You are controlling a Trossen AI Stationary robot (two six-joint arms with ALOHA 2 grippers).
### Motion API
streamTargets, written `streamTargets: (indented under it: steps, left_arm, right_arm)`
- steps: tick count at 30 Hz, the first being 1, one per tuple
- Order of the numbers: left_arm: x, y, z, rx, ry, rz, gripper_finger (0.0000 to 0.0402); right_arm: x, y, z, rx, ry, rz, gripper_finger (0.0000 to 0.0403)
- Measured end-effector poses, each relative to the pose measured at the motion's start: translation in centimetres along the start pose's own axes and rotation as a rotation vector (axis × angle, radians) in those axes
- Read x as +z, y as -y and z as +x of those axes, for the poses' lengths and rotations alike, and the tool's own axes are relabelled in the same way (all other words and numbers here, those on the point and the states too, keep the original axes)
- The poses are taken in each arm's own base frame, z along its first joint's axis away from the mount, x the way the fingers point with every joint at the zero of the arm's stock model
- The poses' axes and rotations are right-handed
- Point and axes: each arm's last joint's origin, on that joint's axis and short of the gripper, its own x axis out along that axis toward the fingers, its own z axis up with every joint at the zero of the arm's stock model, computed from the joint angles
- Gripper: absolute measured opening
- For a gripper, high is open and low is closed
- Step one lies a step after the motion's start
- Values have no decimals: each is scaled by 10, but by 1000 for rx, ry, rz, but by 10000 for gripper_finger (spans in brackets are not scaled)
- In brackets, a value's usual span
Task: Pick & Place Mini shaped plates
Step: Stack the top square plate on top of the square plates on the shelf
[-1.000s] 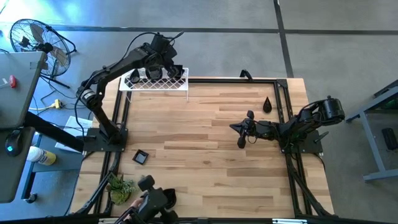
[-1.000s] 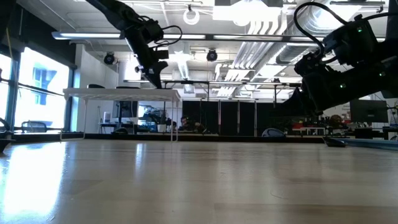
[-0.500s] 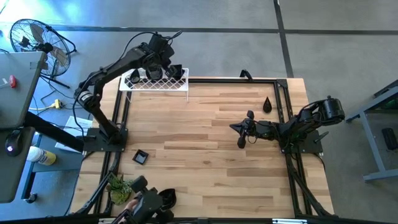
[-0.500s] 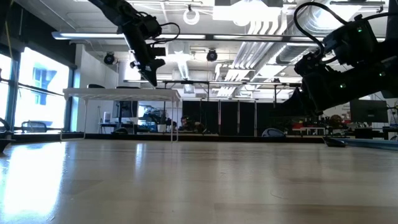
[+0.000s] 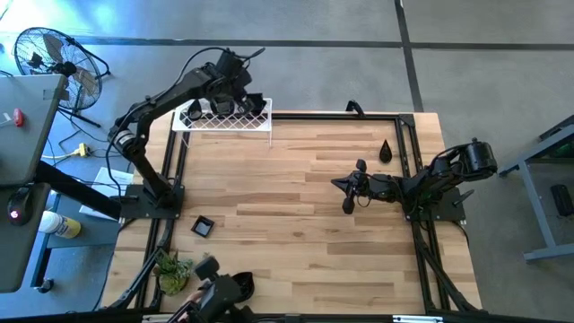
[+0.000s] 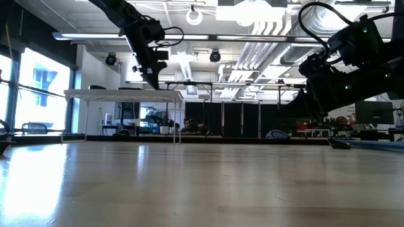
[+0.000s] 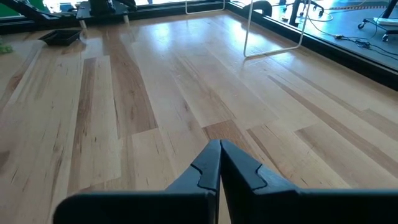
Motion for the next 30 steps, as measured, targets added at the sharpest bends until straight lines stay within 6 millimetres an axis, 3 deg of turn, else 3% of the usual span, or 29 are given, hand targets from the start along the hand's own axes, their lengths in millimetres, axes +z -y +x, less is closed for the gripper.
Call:
streamTargets:
  steps: [12, 23, 30]
  left_arm:
    - [6, 2, 0, -51, 75, 0, 0]
    - [3, 0, -1, 108, 7, -23, 0]
    - [6, 2, -1, 31, 49, -24, 0]
  right_arm:
    - [0, 0, 0, 0, 0, 0, 6]
    - [0, 0, 0, 0, 0, 0, 5]
    - [0, 0, 0, 0, 0, 0, 2]
